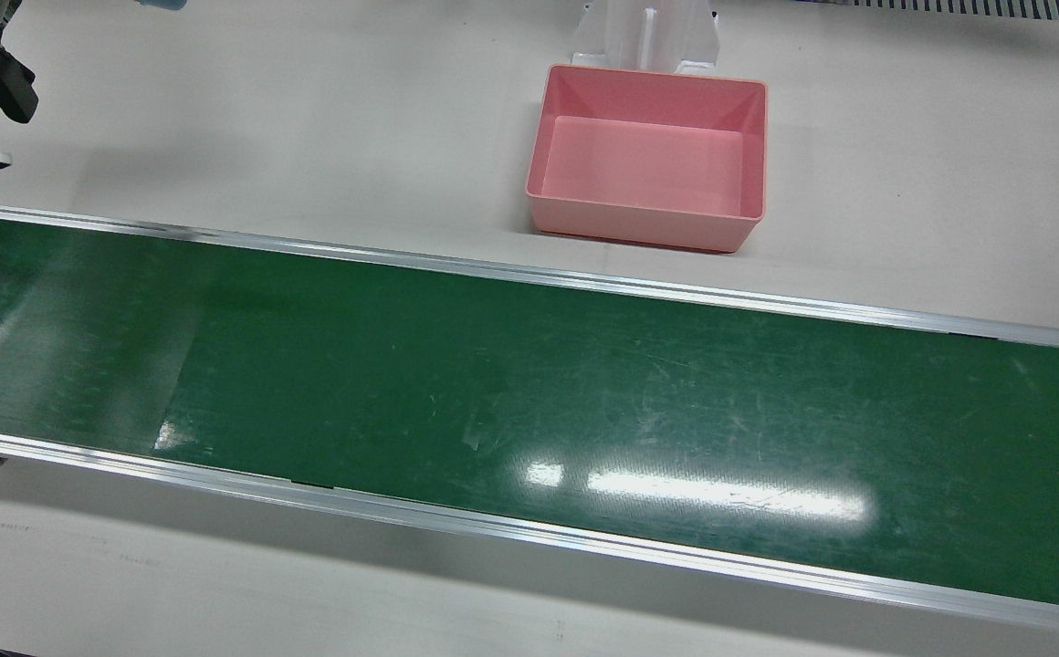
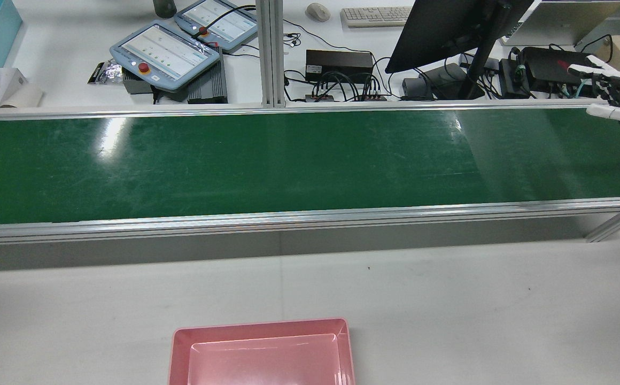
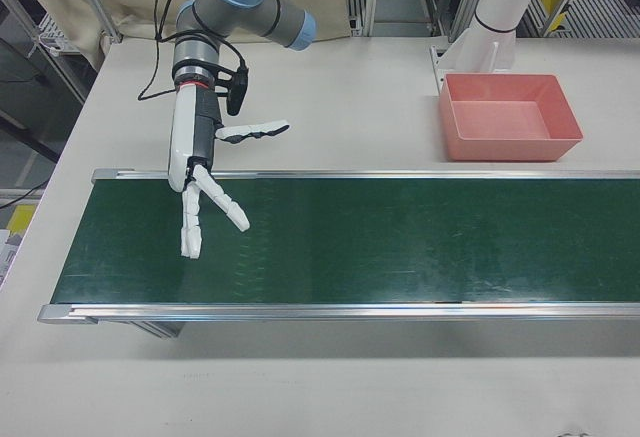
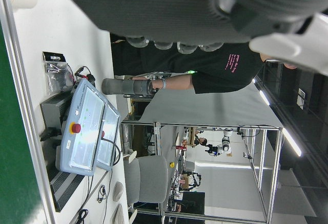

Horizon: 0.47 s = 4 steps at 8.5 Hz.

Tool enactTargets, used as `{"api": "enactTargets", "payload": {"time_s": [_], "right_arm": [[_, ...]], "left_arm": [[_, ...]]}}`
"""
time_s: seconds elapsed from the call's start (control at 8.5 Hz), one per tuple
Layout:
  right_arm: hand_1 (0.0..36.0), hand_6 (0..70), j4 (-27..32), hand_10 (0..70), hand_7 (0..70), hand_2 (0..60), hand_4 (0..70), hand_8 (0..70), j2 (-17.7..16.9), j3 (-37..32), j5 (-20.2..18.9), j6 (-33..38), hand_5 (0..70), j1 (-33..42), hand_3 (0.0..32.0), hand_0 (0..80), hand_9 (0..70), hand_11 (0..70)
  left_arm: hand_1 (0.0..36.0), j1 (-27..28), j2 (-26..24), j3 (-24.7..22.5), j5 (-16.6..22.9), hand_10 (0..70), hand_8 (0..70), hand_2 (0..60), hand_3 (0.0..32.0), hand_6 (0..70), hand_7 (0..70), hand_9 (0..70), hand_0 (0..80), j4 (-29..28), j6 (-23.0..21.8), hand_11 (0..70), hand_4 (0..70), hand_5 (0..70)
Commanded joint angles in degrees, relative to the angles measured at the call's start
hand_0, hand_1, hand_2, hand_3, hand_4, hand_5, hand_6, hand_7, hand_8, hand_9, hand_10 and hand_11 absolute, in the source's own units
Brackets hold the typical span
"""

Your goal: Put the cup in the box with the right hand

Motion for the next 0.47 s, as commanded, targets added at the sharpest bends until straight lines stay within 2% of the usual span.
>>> {"api": "enactTargets", "payload": {"time_s": [0.0,0.12,0.24,0.35], "right_arm": [[6.4,3.2,1.91,2.4,8.0,9.8,8.8,0.8,0.23,-0.68,-0.09,-0.09,2.5,-0.35,0.0,39.9,3.8,4.4],[5.6,3.5,3.76,2.2,9.0,3.2,12.1,0.6,0.75,-1.74,-0.09,-0.26,2.8,-0.44,0.0,44.6,3.8,4.4],[7.1,3.1,4.04,2.1,8.3,9.2,7.3,0.7,1.02,-3.22,0.00,-0.53,2.8,-1.14,0.0,42.9,3.7,4.1],[5.5,3.0,6.13,2.2,7.6,6.4,8.5,0.7,2.67,-6.29,0.00,-0.53,2.6,-1.15,0.0,41.3,3.7,4.2]], "left_arm": [[0.0,0.05,0.00,0.00,-0.05,0.0,0.0,0.0,0.0,0.0,0.0,0.0,0.0,-0.09,0.00,0.0,0.0,0.0],[0.0,0.05,0.00,0.00,-0.05,0.0,0.0,0.0,0.0,0.0,0.0,0.0,0.0,0.00,0.00,0.0,0.0,0.0],[0.0,-0.03,0.00,0.00,-0.05,0.0,0.0,0.0,0.0,0.0,0.0,0.0,0.0,0.00,0.00,0.0,0.0,0.0],[0.0,0.05,0.00,0.00,0.04,0.0,0.0,0.0,0.0,0.0,0.0,0.0,0.0,0.00,0.00,0.0,0.0,0.0]]}}
